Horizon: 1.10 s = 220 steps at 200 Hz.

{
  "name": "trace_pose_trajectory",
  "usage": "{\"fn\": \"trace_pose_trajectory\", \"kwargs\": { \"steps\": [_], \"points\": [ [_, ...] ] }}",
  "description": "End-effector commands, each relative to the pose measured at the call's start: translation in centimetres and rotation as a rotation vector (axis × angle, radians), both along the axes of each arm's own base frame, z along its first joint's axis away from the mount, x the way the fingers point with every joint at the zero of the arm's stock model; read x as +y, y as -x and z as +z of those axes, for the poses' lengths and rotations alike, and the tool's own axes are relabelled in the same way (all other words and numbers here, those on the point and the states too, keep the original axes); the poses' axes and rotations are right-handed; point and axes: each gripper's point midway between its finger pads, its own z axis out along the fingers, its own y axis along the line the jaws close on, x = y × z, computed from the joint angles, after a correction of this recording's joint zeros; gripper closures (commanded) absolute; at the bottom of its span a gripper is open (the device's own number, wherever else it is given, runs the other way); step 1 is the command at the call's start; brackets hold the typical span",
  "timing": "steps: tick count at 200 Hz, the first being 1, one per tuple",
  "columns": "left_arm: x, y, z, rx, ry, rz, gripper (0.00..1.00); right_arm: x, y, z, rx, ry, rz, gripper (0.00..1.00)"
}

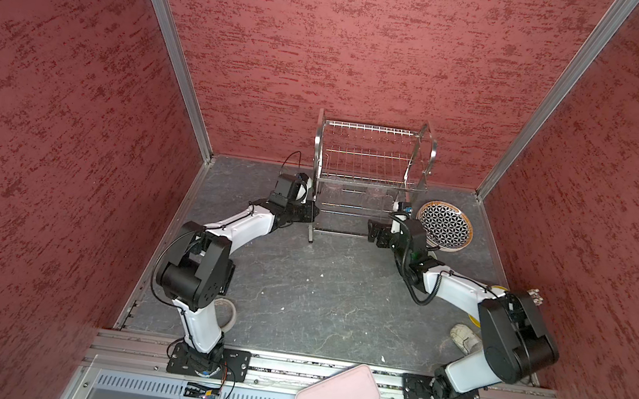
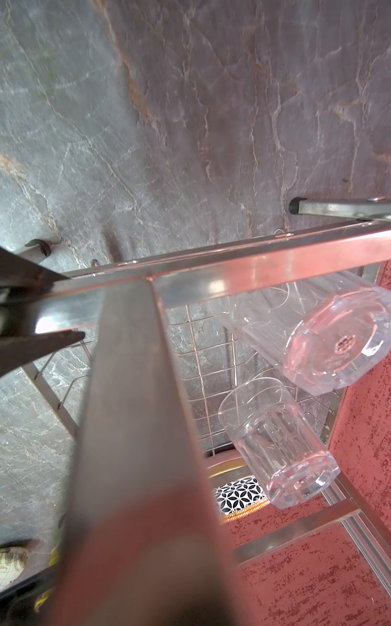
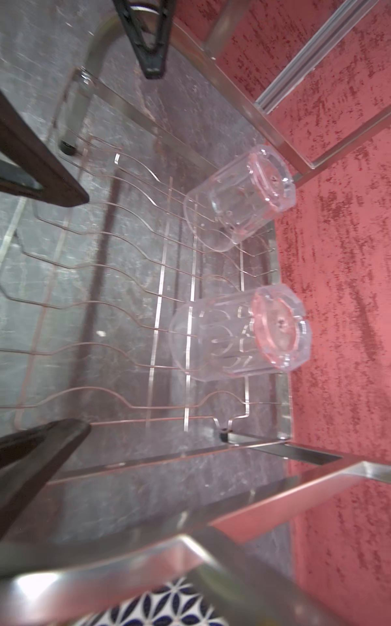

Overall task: Unload the mixed dishes from the dish rack
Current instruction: 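Move the open right gripper back into the rack toward the clear cups, then lower the right gripper around a clear plastic cup in the rack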

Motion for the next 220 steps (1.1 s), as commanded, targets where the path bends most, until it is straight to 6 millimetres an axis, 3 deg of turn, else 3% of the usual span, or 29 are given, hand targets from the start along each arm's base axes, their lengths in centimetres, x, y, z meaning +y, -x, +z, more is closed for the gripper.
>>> {"fn": "trace_pose_trajectory", "kwargs": {
  "steps": [1, 58, 92, 220],
  "points": [
    [1.2, -0.5, 2.6, -0.048, 0.042, 0.04, 0.85, 0.2, -2.2, 2.7, -0.116, 0.0, -0.046, 0.03],
    [1.4, -0.5, 2.6, -0.047, 0.041, 0.04, 0.85, 0.9, -5.6, 1.8, -0.17, 0.016, -0.084, 0.01],
    [1.3, -0.5, 2.8, -0.047, 0.038, 0.036, 0.85, 1.1, -6.6, 2.1, -0.227, 0.014, -0.091, 0.01],
    [1.3, -0.5, 3.0, -0.054, 0.034, 0.03, 0.84, 2.1, -10.8, -0.5, -0.218, 0.103, -0.127, 0.01]
  ]
}}
